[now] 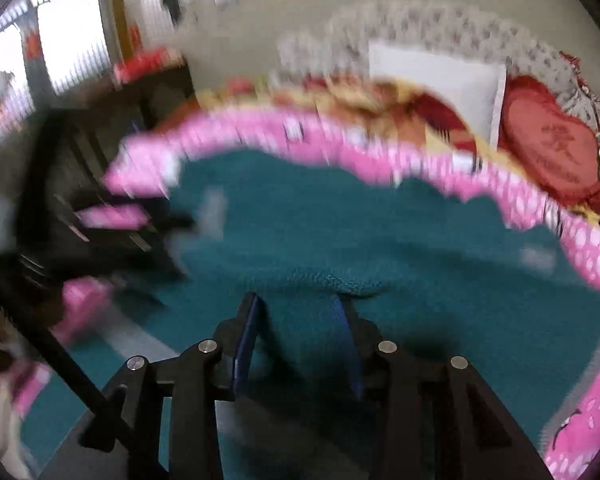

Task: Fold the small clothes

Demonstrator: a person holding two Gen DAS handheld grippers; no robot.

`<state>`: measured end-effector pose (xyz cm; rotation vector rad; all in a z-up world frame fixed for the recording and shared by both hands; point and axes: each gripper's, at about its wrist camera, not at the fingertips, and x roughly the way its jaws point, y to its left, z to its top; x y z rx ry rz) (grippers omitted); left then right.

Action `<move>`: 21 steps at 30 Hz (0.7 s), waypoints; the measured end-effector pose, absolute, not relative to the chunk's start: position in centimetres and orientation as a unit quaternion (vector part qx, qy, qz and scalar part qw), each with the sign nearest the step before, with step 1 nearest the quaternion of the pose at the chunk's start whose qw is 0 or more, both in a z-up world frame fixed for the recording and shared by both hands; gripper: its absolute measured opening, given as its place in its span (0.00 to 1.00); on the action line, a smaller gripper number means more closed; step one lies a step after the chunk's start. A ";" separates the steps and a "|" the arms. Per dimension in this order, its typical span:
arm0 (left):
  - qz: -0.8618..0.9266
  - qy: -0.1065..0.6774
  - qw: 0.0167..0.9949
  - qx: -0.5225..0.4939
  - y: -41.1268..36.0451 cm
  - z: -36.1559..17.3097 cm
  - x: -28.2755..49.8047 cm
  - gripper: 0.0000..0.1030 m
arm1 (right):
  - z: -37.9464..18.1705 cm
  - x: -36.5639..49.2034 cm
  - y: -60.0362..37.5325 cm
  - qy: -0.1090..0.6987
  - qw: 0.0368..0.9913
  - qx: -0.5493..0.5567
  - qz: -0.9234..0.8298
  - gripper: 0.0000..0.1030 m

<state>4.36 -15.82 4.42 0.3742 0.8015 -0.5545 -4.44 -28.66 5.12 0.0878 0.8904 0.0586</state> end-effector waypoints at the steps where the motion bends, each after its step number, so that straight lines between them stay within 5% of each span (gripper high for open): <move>1: -0.268 0.386 0.866 0.173 -15.6 4.4 4.4 0.50 | 4.8 -5.0 -28.8 0.425 0.903 0.048 0.031 0.40; 8: -0.295 0.376 0.868 0.132 -14.6 6.8 2.4 0.51 | 7.8 -9.7 -31.2 0.414 0.908 0.063 0.013 0.40; 12: -0.327 0.357 0.865 0.134 -15.9 7.7 0.5 0.68 | 8.6 -13.0 -34.5 0.399 0.913 0.079 -0.037 0.42; 21: -0.330 0.396 0.839 0.176 -20.7 3.2 -0.2 0.69 | 4.6 -15.9 -39.2 0.452 0.879 0.051 -0.142 0.43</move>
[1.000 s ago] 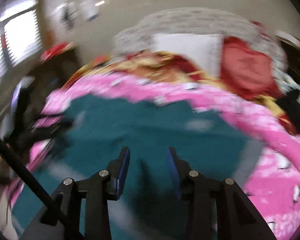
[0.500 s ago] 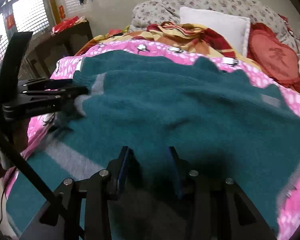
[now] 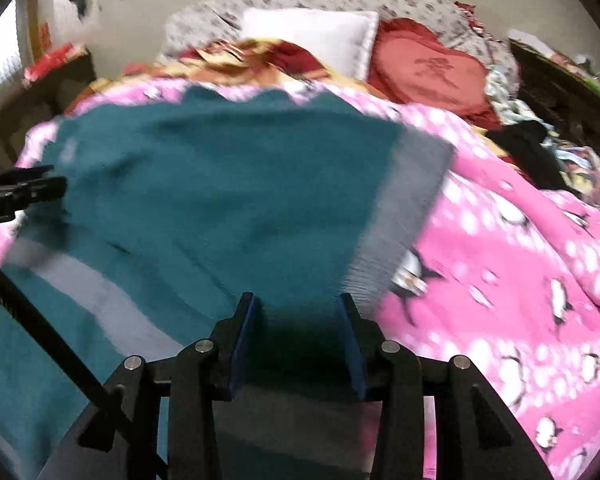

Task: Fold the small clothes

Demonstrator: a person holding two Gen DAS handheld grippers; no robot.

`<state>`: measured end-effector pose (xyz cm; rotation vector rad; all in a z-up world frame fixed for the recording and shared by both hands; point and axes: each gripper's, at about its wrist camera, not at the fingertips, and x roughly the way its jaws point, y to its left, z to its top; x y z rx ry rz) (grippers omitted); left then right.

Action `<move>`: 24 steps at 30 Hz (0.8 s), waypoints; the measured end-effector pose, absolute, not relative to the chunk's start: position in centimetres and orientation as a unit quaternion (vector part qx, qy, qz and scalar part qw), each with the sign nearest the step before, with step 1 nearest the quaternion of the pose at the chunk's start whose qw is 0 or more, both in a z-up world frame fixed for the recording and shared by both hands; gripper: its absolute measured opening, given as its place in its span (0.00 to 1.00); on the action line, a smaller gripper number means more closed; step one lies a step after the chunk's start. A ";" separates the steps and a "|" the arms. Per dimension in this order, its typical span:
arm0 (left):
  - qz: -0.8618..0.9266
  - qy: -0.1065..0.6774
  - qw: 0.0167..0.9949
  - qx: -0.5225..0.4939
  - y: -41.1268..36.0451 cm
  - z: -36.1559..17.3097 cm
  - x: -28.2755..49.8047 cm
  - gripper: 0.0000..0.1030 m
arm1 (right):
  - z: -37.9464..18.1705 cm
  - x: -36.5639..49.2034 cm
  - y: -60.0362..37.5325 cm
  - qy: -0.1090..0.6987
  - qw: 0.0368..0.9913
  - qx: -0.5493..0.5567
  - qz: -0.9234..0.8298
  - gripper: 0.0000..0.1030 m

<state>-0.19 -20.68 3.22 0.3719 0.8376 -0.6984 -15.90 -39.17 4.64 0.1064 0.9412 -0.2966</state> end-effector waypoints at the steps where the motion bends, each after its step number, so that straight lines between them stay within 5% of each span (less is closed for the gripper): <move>1: -0.330 0.392 0.840 0.180 -20.7 3.3 -0.4 0.69 | 4.6 -16.1 -39.3 0.447 0.882 0.056 -0.139 0.43; 6: -0.337 0.418 0.832 0.142 -18.3 4.9 -0.8 0.69 | 6.6 -18.3 -39.4 0.441 0.883 0.079 -0.138 0.43; 11: -0.339 0.426 0.832 0.105 -12.8 6.7 -3.4 0.69 | 8.0 -23.3 -38.5 0.437 0.886 0.119 -0.103 0.63; 24: -0.347 0.452 0.814 0.116 -1.0 6.2 -16.1 0.75 | 7.0 -38.9 -33.3 0.473 0.860 0.189 -0.033 0.68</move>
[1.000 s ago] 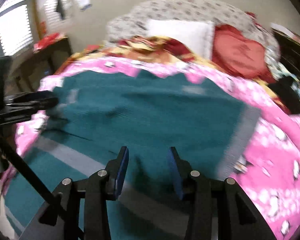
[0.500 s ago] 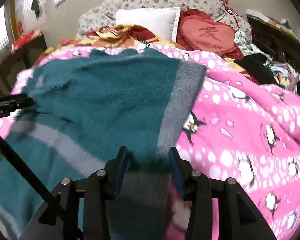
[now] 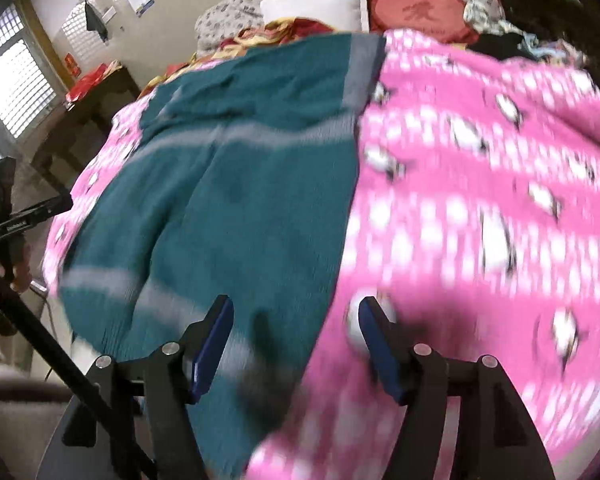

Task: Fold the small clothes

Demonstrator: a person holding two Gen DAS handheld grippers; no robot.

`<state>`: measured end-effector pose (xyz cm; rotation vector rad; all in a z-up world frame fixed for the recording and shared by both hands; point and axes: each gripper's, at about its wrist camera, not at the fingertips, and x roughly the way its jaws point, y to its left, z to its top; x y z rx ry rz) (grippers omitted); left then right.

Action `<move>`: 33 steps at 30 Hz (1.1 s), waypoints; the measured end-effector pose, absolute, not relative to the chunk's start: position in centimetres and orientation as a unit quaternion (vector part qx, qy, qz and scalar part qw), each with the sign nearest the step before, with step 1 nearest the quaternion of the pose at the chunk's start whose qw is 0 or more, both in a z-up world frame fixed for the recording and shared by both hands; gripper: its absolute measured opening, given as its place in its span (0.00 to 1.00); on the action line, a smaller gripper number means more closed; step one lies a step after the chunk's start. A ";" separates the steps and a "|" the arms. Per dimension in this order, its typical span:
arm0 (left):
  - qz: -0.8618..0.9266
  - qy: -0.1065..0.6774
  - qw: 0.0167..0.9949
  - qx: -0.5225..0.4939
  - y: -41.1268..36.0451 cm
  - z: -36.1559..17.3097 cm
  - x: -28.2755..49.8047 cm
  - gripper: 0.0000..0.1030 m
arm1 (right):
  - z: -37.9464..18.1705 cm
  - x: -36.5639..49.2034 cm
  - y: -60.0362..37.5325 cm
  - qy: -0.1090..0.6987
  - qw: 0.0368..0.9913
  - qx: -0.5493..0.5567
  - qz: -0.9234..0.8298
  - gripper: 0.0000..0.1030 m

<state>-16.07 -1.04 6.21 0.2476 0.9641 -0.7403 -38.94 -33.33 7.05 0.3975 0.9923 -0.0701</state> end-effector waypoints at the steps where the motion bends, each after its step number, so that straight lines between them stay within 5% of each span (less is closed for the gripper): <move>1: -0.349 0.462 0.808 0.114 -0.6 5.7 -16.7 0.75 | 6.9 -39.5 -33.2 0.473 0.859 0.193 -0.032 0.68; 10: -0.368 0.496 0.783 0.079 0.3 2.6 -20.8 0.75 | 4.9 -42.4 -30.6 0.465 0.849 0.251 0.011 0.70; 17: -0.375 0.505 0.777 0.038 1.5 1.5 -22.3 0.86 | 3.9 -42.0 -30.0 0.446 0.844 0.293 0.041 0.70; 26: -0.391 0.508 0.764 0.078 -0.4 0.4 -24.6 0.88 | 3.4 -41.2 -29.9 0.432 0.844 0.312 0.066 0.70; 27: -0.395 0.509 0.760 0.081 -0.5 0.5 -24.7 0.86 | 3.4 -41.2 -29.8 0.431 0.845 0.311 0.067 0.67; 29: -0.416 0.516 0.745 0.081 -0.5 0.8 -25.1 0.44 | 3.3 -41.3 -29.7 0.435 0.841 0.311 0.082 0.44; 30: -0.421 0.521 0.738 0.080 -0.7 0.8 -25.2 0.30 | 3.1 -41.5 -29.8 0.436 0.838 0.314 0.090 0.25; 31: -0.420 0.528 0.733 0.080 -0.8 0.5 -25.1 0.13 | 2.9 -41.5 -29.8 0.435 0.835 0.322 0.100 0.17; 33: -0.420 0.530 0.732 0.081 -1.0 0.1 -25.2 0.11 | 2.6 -41.2 -29.6 0.433 0.832 0.332 0.105 0.15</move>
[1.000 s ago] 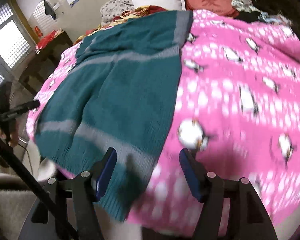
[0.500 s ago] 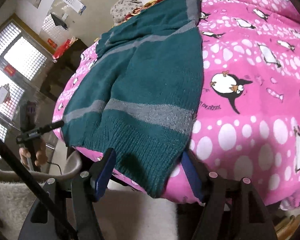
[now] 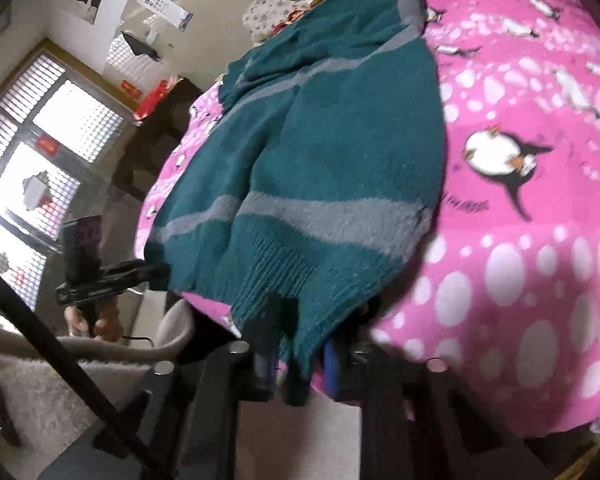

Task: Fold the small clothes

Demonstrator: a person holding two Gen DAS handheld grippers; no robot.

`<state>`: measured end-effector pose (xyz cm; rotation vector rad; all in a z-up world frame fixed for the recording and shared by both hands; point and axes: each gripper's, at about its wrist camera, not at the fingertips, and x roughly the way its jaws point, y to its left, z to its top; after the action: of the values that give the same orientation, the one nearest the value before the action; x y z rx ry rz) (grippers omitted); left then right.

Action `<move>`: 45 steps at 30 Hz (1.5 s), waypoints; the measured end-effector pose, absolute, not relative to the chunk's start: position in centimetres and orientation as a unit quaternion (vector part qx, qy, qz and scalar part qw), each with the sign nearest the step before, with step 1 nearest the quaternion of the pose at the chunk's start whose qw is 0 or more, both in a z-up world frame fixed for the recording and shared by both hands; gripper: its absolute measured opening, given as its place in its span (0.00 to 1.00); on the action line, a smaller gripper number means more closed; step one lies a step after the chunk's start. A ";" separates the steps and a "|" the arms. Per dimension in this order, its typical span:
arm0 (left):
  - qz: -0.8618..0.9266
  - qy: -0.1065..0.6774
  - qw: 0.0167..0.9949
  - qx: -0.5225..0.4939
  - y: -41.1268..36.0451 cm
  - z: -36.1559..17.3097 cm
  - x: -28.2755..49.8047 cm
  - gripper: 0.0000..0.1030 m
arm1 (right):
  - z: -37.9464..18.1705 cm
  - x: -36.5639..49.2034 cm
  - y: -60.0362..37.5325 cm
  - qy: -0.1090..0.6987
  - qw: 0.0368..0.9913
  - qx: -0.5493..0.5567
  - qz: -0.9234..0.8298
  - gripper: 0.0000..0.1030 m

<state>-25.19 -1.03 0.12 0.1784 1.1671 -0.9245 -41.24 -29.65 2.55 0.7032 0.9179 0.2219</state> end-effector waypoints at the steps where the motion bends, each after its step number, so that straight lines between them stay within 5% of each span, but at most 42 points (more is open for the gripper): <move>1: -0.419 0.527 0.734 0.086 -1.2 0.2 -25.3 0.08 | 2.7 -41.2 -29.6 0.430 0.832 0.333 0.107 0.11; 12: -0.469 0.457 0.753 0.060 -0.8 8.2 -23.5 0.06 | 10.9 -39.1 -31.1 0.334 0.889 0.287 0.126 0.09; 22: -0.459 0.414 0.786 0.011 -4.5 14.0 -12.5 0.06 | 16.8 -30.2 -36.1 0.259 0.927 0.252 0.097 0.09; 39: -0.370 0.477 0.796 -0.035 -15.5 11.0 8.7 0.07 | 12.0 -10.6 -47.6 0.307 0.904 0.297 -0.007 0.09; 42: -0.344 0.507 0.788 -0.056 -16.0 9.5 11.0 0.09 | 10.2 -8.9 -49.4 0.321 0.888 0.327 -0.024 0.11; 45: -0.331 0.496 0.801 -0.060 -15.0 10.2 11.3 0.30 | 10.3 -9.6 -50.4 0.324 0.891 0.311 -0.071 0.31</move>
<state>11.34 -15.05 10.17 -0.1276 1.0630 -0.7098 -9.57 -50.36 10.28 0.6460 0.6717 -0.1480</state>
